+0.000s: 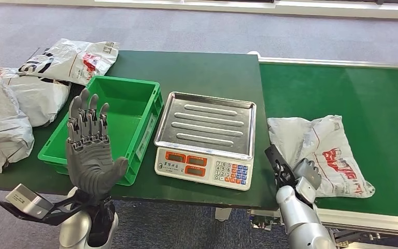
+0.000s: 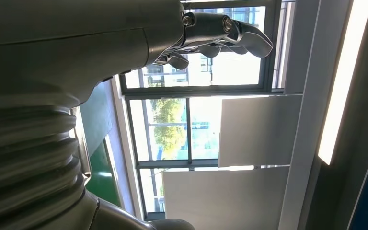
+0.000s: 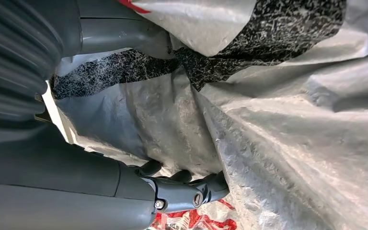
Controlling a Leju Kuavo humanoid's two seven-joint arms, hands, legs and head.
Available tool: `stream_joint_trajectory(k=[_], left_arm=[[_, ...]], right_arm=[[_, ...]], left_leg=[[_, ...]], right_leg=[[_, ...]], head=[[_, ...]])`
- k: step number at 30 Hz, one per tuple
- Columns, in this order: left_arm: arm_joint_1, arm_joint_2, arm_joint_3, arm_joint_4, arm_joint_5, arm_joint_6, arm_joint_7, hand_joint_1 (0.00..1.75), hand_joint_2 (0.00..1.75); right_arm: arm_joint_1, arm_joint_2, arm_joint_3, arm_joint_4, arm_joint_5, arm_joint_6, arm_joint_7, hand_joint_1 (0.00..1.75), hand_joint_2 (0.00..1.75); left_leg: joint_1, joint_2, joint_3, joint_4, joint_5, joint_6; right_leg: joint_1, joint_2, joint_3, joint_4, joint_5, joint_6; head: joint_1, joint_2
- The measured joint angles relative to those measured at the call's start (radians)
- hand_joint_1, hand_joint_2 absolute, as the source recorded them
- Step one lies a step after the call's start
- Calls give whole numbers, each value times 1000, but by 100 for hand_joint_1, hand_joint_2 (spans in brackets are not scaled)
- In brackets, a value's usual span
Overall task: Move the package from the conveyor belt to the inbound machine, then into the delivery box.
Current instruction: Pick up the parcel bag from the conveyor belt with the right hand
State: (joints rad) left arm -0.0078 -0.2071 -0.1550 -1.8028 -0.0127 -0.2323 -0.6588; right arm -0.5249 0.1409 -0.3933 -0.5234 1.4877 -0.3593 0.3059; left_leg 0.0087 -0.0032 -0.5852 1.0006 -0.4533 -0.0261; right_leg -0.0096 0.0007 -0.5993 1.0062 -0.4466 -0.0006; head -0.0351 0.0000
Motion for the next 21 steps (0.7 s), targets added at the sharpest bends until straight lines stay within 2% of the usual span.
stream_joint_trajectory(k=[4, 6, 21], left_arm=[[-1, 0, 3, 8, -5, -6, 0, 0, 175], [-1, 0, 5, 14, -8, -6, -2, 0, 175], [-2, 0, 8, 30, -8, -6, -15, 0, 175]], right_arm=[[-11, 7, 0, 17, -13, 141, -41, 0, 175], [-16, 11, 0, 25, -15, 172, -49, 0, 175], [-34, 19, 4, 58, -16, 182, -57, 0, 175]], left_leg=[[0, 3, 2, 0, 0, 0], [0, 6, 3, 0, -1, 0], [4, 8, 6, 0, -1, -2]], right_leg=[[0, 3, 1, 0, 0, 0], [0, 5, 1, 0, 0, -1], [1, 7, 3, 0, 2, -3]], head=[[0, 0], [0, 0], [0, 0]])
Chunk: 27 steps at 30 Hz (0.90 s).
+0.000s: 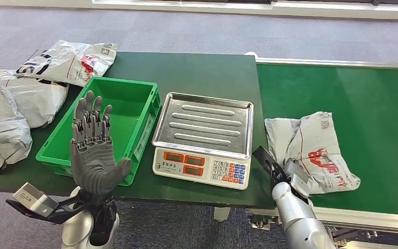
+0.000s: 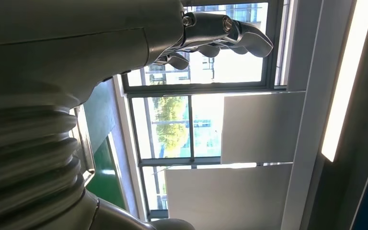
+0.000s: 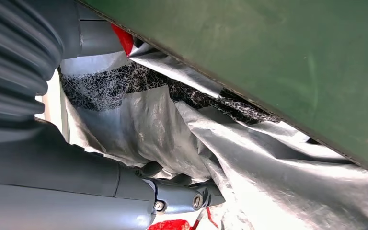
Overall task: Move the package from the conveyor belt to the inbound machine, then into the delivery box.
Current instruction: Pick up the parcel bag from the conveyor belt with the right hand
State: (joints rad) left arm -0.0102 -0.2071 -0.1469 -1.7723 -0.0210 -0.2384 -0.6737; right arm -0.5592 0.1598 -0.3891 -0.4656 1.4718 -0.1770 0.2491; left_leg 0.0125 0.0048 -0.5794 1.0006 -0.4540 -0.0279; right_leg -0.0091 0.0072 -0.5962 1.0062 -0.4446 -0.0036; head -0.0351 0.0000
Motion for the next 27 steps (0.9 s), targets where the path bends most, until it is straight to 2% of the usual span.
stream_joint_trajectory(k=[10, 14, 23, 27], left_arm=[[0, 0, 0, 0, 0, 0, 0, 0, 175], [0, 0, 0, 0, 0, 0, -1, 0, 175], [3, 0, 9, -8, 0, 4, 0, 0, 175], [7, 0, 15, -27, 0, 35, 3, 0, 175]], right_arm=[[-1, 0, 0, 3, -1, 0, -2, 0, 175], [-3, 0, 1, 5, -3, 4, -7, 175, 175], [-6, 0, 36, 5, -29, -42, -34, 175, 175], [29, 14, 68, -71, -74, -202, -87, 175, 175]], left_leg=[[0, 0, 0, 0, 0, 0], [0, 1, 0, 0, 0, 0], [1, 4, 1, 0, 0, -1], [1, 5, -1, 0, 0, -1]], right_leg=[[0, 0, 0, 0, 0, 0], [0, 1, 0, 0, 0, 0], [1, 4, 0, 0, 1, -1], [1, 5, -2, 0, 1, -2]], head=[[0, 0], [0, 0], [0, 0], [0, 0]])
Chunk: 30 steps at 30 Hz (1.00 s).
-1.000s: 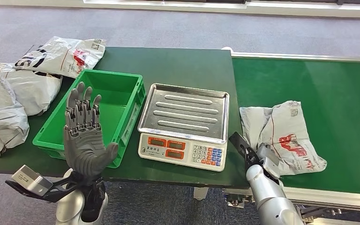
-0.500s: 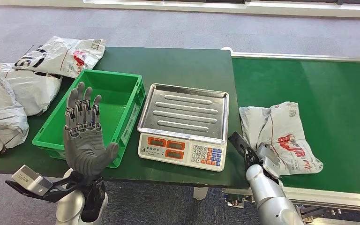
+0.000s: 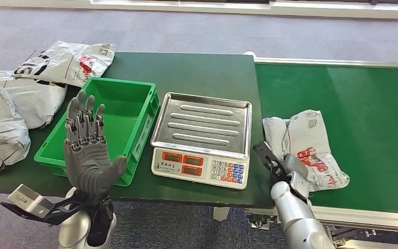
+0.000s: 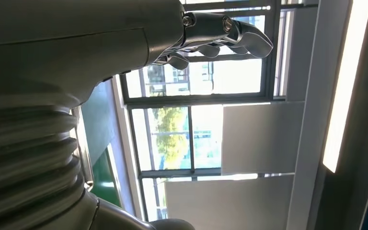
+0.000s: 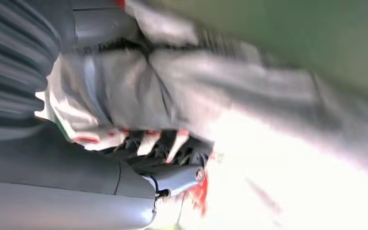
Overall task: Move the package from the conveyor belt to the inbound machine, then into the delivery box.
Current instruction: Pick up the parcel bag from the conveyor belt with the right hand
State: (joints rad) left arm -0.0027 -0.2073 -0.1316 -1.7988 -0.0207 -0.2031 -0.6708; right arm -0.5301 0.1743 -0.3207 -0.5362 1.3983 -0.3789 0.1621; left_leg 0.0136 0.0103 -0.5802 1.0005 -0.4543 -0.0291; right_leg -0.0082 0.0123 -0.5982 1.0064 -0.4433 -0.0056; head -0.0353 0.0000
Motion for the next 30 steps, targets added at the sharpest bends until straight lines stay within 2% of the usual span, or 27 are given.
stream_joint_trajectory(k=[2, 8, 20, 30], left_arm=[[3, 0, 1, -12, 1, 13, 3, 0, 175], [5, 0, 1, -27, 3, 21, 6, 0, 175], [7, 0, 2, -33, 4, 27, 6, 0, 175], [7, 0, 2, -33, 4, 37, 6, 0, 175]], right_arm=[[32, 16, 30, -81, -20, -40, -5, 175, 175], [77, 37, 99, -227, -45, -33, 5, 175, 175], [109, 44, 146, -317, -75, -110, -17, 175, 175], [141, 45, 174, -391, -88, -125, -30, 175, 175]], left_leg=[[0, 0, -1, 0, 0, 0], [0, -2, -2, 0, 0, 0], [-2, -6, -4, 0, 0, 0], [-1, -6, -4, 0, 0, 0]], right_leg=[[0, 0, -1, 0, 0, 0], [0, -1, -2, 0, 0, 0], [-1, -5, -2, 0, 0, 0], [0, -5, -3, 0, 0, 0]], head=[[0, 0], [0, 0], [0, 0], [0, 0]])
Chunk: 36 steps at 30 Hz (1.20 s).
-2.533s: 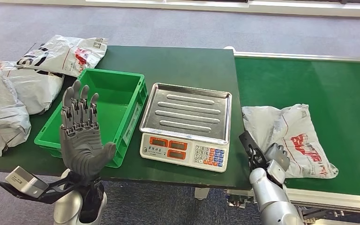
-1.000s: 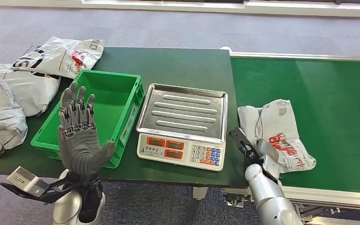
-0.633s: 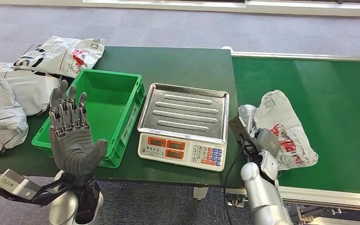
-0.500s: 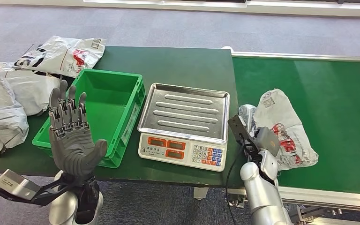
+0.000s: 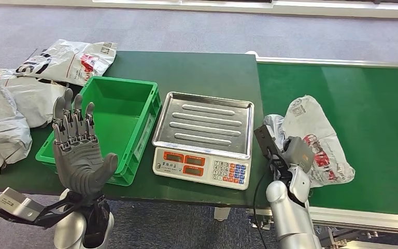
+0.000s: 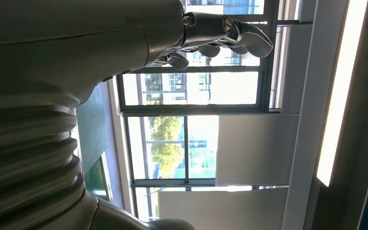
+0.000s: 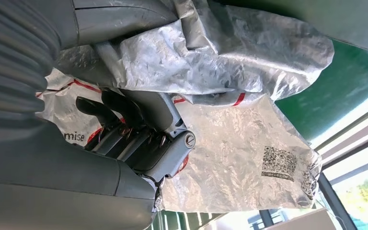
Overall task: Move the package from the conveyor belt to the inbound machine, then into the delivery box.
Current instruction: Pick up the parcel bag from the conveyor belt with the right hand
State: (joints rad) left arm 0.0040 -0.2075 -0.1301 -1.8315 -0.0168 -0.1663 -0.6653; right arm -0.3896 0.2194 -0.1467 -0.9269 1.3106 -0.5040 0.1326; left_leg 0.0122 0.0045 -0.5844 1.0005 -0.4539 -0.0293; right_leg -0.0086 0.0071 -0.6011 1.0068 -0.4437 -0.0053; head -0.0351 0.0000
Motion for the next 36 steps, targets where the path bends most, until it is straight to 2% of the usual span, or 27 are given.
stream_joint_trajectory(k=[6, 11, 18, 22, 29, 36], left_arm=[[0, 0, 0, 0, 0, 0, 0, 0, 175], [1, 0, 0, 0, 0, 2, -2, 0, 175], [6, 0, 0, 0, 0, 11, -9, 0, 175], [10, 0, -1, 0, -1, 19, -14, 0, 175], [12, 0, -2, 5, -2, 19, -26, 0, 175], [12, 0, -3, 12, 0, 19, -29, 0, 175]], right_arm=[[8, 1, 4, -15, -3, -7, -4, 175, 175], [40, 3, 16, -77, -18, -50, -33, 175, 175], [138, 15, 60, -342, -22, -164, -116, 175, 175], [181, 22, 93, -497, -28, -189, -153, 175, 175], [222, 52, 102, -697, -93, -194, -347, 175, 175], [227, 56, 99, -780, -115, -194, -425, 175, 175]], left_leg=[[0, 0, 0, 0, 0, 0], [0, -1, -1, 0, 0, 0], [0, -2, -2, 0, 0, 0], [0, -2, -2, 0, 0, 0], [-1, -2, -2, 0, 0, 0], [-1, -2, -2, 0, 0, 0]], right_leg=[[0, 0, 0, 0, 0, 0], [0, -1, -1, 0, 0, 0], [0, -1, -2, 0, -1, 0], [0, -2, -2, 0, -2, 1], [0, -2, -1, 0, -2, 1], [0, -2, -1, 0, -1, 2]], head=[[0, 0], [0, 0], [0, 0], [0, 0], [0, 0], [0, 0]])
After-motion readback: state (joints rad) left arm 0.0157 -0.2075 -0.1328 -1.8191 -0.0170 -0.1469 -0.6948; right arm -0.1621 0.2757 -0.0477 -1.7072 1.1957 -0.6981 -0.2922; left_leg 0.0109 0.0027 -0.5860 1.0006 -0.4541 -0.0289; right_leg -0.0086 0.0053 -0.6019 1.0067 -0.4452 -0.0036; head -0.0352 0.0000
